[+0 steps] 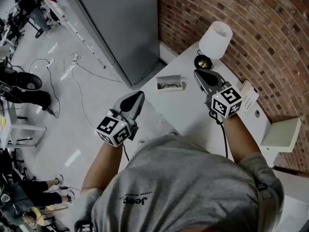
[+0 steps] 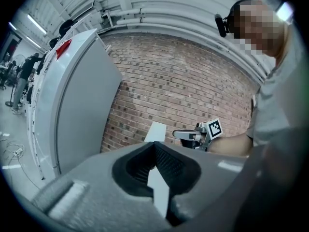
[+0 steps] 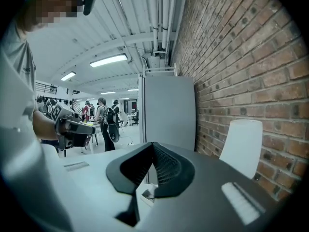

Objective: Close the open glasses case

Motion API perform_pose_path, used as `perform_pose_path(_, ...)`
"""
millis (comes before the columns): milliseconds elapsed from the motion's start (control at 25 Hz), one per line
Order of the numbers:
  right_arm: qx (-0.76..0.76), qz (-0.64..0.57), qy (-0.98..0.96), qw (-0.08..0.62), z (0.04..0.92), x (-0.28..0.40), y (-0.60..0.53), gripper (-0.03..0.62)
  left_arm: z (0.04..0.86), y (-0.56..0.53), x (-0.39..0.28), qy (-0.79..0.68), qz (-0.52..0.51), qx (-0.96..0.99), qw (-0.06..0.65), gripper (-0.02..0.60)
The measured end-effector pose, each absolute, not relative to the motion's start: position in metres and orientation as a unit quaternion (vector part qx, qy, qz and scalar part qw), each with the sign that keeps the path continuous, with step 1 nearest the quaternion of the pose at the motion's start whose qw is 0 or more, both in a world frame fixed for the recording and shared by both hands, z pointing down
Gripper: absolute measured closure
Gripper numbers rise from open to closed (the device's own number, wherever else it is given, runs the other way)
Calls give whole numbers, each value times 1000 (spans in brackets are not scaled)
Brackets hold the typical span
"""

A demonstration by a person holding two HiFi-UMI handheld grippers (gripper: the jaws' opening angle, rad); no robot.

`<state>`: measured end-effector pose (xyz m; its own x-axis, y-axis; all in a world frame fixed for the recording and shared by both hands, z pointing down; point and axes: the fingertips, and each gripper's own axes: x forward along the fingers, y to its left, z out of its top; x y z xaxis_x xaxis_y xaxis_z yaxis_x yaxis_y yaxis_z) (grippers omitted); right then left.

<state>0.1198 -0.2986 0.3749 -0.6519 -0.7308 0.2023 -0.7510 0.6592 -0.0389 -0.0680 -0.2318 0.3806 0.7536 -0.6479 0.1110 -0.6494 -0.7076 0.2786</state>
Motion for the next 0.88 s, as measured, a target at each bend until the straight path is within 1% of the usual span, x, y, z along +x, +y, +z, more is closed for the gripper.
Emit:
perform_pose_path(80, 403, 59, -909, 85, 375, 118, -300, 572, 380, -232, -70, -354, 1, 923, 151, 584)
perform_pose_path(120, 395, 60, -912, 87, 376, 116, -299, 545, 380, -232, -70, -355, 0, 923, 151, 584)
perform_pose_path(280, 334, 60, -933, 121, 387, 102, -296, 362, 381, -234, -70, -358, 1, 921, 152, 584)
perform_pose_path(320, 322, 57, -935, 134, 391, 100, -297, 332, 381, -236, -69, -359, 2, 921, 153, 584)
perform_pose_path(560, 277, 37, -938, 207, 428, 92, -310, 274, 396, -244, -70, -367, 8, 917, 157, 584)
perform_pose_path(880, 209, 28, -934, 289, 500, 74, -331, 234, 435, -264, -70, -373, 23, 911, 173, 584)
